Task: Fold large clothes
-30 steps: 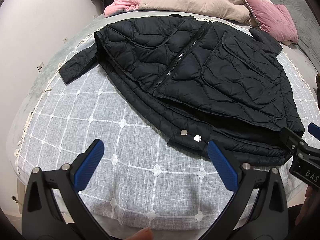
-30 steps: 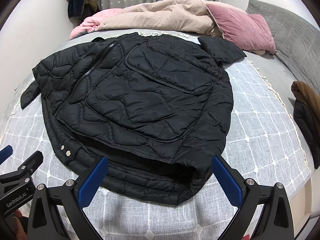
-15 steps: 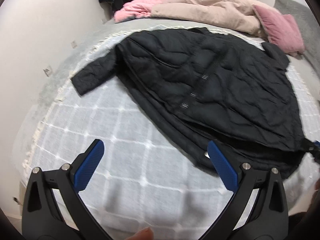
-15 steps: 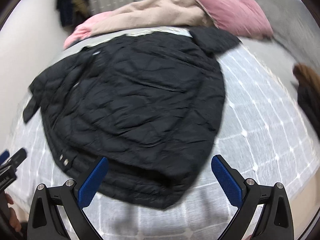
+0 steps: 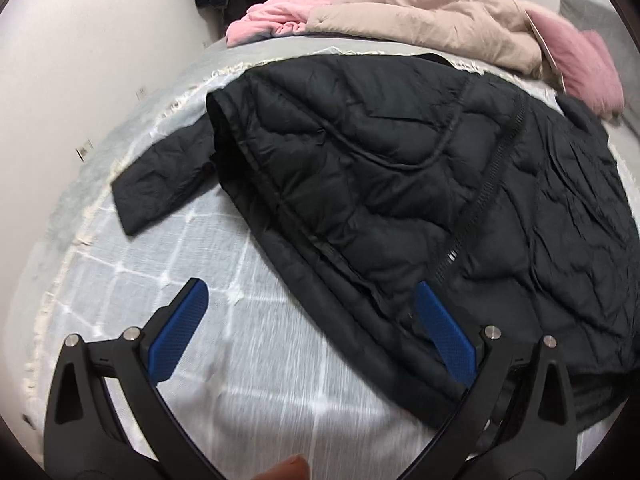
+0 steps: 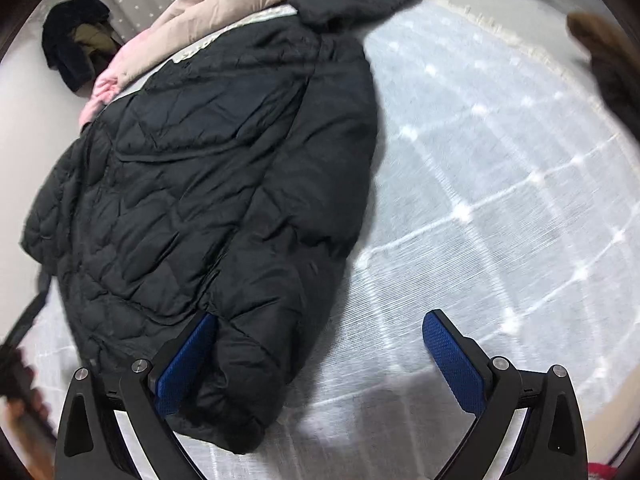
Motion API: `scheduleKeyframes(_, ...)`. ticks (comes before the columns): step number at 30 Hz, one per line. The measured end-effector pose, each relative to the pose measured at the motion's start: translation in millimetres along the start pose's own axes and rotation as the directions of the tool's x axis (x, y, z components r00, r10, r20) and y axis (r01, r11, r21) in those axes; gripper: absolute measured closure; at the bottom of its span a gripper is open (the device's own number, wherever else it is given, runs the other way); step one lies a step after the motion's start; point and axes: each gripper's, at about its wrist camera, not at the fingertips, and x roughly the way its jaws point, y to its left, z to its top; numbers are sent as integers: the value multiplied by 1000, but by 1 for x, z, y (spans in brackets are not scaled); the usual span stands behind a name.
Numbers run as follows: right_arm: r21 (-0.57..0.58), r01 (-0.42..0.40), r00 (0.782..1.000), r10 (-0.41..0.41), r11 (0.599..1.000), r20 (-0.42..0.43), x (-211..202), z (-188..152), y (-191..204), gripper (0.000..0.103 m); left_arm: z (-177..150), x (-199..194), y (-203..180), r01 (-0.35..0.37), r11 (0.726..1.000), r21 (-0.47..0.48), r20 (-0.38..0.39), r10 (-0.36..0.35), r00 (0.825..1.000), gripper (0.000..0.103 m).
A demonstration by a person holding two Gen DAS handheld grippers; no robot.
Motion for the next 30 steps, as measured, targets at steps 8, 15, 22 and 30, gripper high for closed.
scheduleKeyframes(8, 106, -342, 936, 349, 934, -51, 5, -10, -17, 72, -1, 24, 26, 249, 955, -161, -77, -264, 961, 0)
scheduleKeyframes(15, 69, -321, 943, 311, 945, 120, -49, 9, -52, 95, 0, -3, 40, 257, 949, -180, -72, -274, 959, 0)
scheduleKeyframes(22, 260, 92, 964, -151, 961, 218, -77, 23, -125, 86, -8, -8, 59, 259, 948, -185, -56, -273, 960, 0)
scheduleKeyframes(30, 286, -191, 967, 130, 939, 220, -67, 20, -136, 43, -15, 14, 68, 356, 913, -199, -105, -381, 919, 0)
